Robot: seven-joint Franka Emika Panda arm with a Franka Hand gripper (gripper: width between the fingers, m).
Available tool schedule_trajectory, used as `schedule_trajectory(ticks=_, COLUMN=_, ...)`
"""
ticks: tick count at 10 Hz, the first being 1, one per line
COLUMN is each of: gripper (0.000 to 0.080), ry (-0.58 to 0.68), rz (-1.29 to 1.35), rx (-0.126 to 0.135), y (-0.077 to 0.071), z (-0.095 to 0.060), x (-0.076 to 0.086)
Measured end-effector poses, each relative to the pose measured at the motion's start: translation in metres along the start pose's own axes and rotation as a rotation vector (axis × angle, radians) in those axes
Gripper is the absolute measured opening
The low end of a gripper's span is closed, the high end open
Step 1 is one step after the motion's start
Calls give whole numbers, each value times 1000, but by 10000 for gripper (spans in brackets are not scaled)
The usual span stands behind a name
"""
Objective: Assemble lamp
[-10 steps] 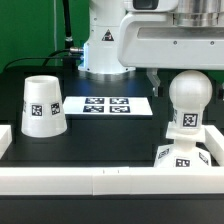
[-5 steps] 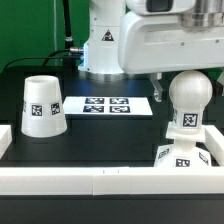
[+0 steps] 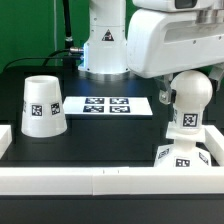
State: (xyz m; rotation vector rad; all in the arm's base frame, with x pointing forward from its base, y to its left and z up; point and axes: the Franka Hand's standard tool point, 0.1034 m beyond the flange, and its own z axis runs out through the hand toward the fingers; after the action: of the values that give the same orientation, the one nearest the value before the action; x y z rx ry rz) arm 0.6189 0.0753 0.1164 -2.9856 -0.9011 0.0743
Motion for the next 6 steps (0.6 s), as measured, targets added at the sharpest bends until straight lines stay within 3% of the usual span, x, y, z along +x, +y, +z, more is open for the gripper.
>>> schedule_trajectory(ticks=3, gripper=699, ry=-12, rz=-259, rx=-26, y=-5, z=3, x=1)
schedule_trajectory(ticks=6, gripper=699, ry=-21, rz=-430, rx=-36, y=-10, z=9, x=-2)
